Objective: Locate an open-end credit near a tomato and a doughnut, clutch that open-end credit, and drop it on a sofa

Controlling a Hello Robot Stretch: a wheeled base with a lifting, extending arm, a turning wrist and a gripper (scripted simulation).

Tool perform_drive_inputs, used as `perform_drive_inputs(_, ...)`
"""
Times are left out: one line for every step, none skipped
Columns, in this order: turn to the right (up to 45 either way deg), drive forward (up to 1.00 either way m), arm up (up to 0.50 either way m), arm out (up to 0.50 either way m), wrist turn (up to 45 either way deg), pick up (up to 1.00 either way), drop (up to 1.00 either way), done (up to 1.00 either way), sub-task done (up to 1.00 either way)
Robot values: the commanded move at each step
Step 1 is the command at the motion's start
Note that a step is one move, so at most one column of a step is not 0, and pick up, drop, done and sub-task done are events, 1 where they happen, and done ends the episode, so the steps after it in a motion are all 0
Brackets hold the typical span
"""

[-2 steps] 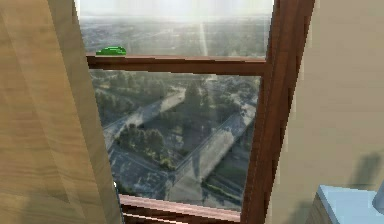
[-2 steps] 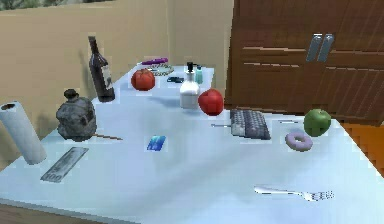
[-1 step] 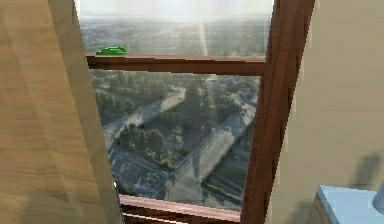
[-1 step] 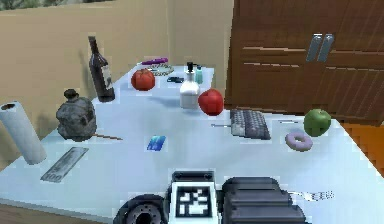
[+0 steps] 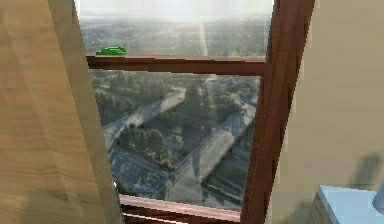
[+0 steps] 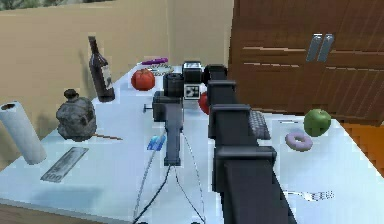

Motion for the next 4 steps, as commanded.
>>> perform_drive_inputs(0.0,0.00,0.00,0.00,45.0,0.00,0.00,0.00,0.00)
perform_drive_inputs(0.0,0.00,0.00,0.00,45.0,0.00,0.00,0.00,0.00)
perform_drive_inputs(0.0,0.00,0.00,0.00,45.0,0.00,0.00,0.00,0.00)
perform_drive_inputs(0.0,0.00,0.00,0.00,18.0,0.00,0.00,0.00,0.00)
